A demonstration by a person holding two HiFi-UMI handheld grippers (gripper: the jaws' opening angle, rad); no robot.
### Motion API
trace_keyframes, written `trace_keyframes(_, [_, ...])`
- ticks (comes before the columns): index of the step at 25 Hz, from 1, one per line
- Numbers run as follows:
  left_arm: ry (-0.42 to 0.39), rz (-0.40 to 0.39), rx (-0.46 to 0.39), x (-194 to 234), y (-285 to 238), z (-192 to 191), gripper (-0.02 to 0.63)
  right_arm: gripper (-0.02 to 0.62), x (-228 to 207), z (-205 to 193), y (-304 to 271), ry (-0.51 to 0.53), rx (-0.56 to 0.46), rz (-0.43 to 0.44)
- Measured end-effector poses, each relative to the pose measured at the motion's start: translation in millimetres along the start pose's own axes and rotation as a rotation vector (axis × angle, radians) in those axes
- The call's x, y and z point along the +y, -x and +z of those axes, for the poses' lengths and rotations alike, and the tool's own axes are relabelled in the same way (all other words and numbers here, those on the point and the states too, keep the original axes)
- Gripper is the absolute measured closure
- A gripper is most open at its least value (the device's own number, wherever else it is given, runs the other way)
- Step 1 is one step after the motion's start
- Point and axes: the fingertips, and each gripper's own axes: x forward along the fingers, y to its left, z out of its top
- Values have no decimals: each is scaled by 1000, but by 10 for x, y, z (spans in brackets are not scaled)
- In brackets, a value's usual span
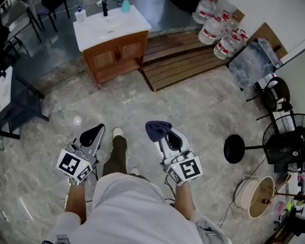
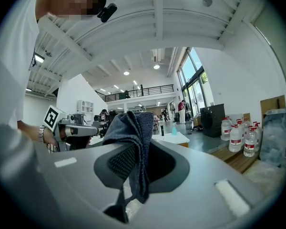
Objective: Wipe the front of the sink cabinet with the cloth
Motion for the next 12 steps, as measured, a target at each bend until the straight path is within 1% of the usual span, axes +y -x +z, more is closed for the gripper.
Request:
trace_keyframes(3, [17, 4, -9, 362, -294, -16, 606, 535, -272, -21, -319, -18, 15, -22])
trace_keyframes(5, [32, -6, -15, 649, -565, -12, 606, 535, -493, 33, -597, -27, 15, -36])
trace_keyframes(8, [43, -15, -10, 1184, -1000, 21, 606, 535, -817, 142, -1172, -28, 18, -56])
trace_keyframes(12, [64, -4, -4, 1946, -1568, 113, 604, 535, -1218, 300, -2029, -9, 43, -52])
